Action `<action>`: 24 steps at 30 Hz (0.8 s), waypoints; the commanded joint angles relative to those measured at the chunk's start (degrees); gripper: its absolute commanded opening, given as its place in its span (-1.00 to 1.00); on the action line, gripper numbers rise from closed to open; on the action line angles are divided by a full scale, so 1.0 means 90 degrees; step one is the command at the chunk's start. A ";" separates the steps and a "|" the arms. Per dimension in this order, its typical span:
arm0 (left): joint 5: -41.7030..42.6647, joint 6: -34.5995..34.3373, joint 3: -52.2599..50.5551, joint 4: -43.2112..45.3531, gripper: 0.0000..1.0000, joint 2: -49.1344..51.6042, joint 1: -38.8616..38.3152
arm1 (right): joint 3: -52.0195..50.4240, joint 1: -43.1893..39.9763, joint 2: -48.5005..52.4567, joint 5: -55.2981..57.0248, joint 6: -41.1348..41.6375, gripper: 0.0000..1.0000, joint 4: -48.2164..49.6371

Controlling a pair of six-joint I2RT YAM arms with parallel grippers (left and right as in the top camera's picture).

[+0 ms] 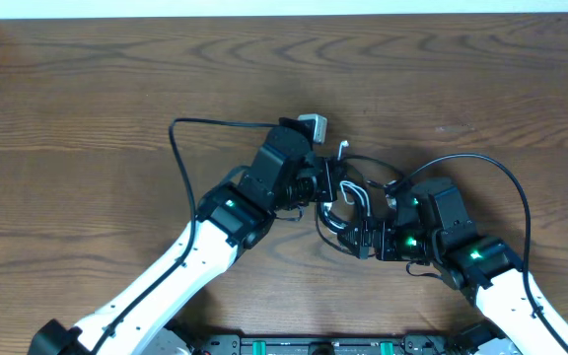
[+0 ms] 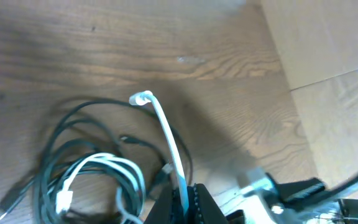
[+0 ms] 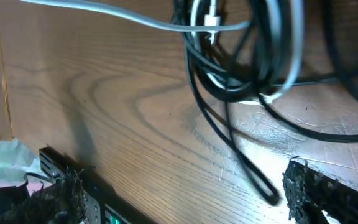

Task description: Untangle cables

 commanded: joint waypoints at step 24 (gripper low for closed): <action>-0.1909 0.0034 0.0124 -0.2535 0.38 -0.0063 0.0039 | 0.0107 0.0015 -0.0034 0.1717 -0.0051 0.99 0.0619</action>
